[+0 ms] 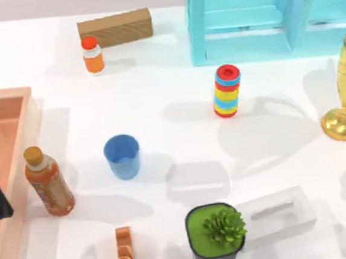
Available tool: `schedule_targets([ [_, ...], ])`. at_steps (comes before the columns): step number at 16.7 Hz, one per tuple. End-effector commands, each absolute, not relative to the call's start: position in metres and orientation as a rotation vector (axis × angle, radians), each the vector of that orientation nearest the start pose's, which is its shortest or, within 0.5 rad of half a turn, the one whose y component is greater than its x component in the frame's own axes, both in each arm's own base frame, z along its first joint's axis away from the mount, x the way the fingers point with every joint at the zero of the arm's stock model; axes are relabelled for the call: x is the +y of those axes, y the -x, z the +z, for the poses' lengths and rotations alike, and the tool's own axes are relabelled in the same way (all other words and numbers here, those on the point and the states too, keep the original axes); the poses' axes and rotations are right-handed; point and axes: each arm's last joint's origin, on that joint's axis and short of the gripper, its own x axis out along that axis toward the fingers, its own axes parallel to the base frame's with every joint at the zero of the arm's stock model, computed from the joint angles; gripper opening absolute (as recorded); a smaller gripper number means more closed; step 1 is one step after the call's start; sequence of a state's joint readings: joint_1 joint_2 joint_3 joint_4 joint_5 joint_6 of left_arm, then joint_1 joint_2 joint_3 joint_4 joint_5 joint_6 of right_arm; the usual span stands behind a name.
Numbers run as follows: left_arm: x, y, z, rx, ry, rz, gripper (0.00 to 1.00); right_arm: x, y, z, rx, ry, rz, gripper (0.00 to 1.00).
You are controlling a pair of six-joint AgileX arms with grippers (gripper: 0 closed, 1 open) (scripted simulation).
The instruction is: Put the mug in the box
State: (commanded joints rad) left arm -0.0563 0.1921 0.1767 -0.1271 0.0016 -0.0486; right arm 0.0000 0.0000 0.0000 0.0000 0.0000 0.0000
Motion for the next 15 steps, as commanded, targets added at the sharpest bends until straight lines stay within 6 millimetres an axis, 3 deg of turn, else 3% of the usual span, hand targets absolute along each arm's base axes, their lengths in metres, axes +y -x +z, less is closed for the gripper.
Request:
schedule_targets([
  [4, -0.018, -0.129, 0.237, 0.354, 0.097, -0.117, 1.00, -0.001, -0.106, 0.160, 0.000, 0.000, 0.000, 1.00],
  [9, -0.048, -0.185, 0.289, 0.696, 0.140, -0.174, 1.00, -0.001, -0.106, 0.160, 0.000, 0.000, 0.000, 1.00],
  [12, -0.079, -0.229, 0.304, 0.915, 0.141, -0.180, 1.00, -0.001, -0.106, 0.160, 0.000, 0.000, 0.000, 1.00],
  [15, -0.116, -0.273, 0.302, 1.125, 0.120, -0.160, 1.00, -0.001, -0.106, 0.160, 0.000, 0.000, 0.000, 1.00],
])
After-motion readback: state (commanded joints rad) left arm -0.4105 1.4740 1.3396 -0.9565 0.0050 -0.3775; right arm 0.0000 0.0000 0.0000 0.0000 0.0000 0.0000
